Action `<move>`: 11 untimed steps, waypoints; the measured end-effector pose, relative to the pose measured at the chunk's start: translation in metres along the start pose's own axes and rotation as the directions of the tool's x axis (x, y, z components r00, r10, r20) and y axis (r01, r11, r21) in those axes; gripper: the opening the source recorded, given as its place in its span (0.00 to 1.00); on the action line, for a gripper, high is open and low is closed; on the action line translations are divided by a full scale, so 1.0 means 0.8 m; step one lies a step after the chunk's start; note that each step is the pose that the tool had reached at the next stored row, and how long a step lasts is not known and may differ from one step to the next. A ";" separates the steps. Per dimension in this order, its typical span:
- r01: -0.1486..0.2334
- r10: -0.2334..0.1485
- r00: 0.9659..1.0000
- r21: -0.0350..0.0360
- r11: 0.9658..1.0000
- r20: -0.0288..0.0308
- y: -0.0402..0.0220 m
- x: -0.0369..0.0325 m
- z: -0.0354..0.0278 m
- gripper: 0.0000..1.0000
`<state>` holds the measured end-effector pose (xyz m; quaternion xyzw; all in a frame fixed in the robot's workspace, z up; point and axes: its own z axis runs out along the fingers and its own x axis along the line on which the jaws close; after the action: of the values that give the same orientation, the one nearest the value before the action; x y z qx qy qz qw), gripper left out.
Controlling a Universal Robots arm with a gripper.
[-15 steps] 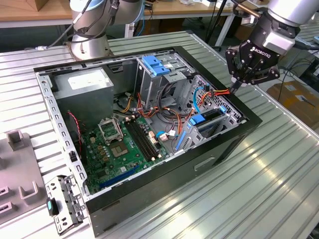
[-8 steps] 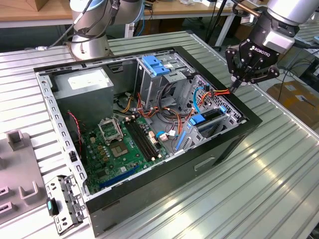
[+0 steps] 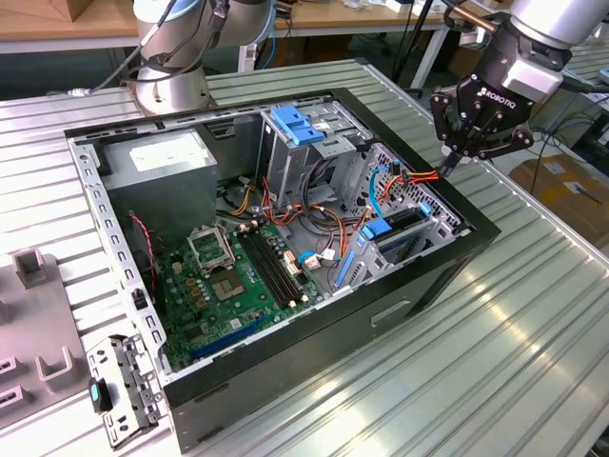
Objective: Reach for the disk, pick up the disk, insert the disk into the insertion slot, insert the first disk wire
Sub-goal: 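Insert the first disk wire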
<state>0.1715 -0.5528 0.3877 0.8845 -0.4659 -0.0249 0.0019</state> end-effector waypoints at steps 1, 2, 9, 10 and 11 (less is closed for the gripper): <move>0.010 -0.010 1.000 0.000 1.000 0.000 -0.0004 0.0003 0.0001 0.11; 0.020 -0.020 1.000 -0.001 1.000 0.000 -0.0008 0.0005 0.0001 0.11; 0.070 -0.070 0.998 -0.003 0.998 -0.002 -0.0131 0.0027 0.0004 0.11; 0.071 -0.071 0.997 -0.003 0.997 -0.002 -0.0157 0.0022 0.0004 0.11; 0.072 -0.072 0.997 -0.003 0.997 -0.002 -0.0190 0.0014 0.0004 0.11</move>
<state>0.1846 -0.5452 0.3870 0.9007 -0.4337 -0.0248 0.0028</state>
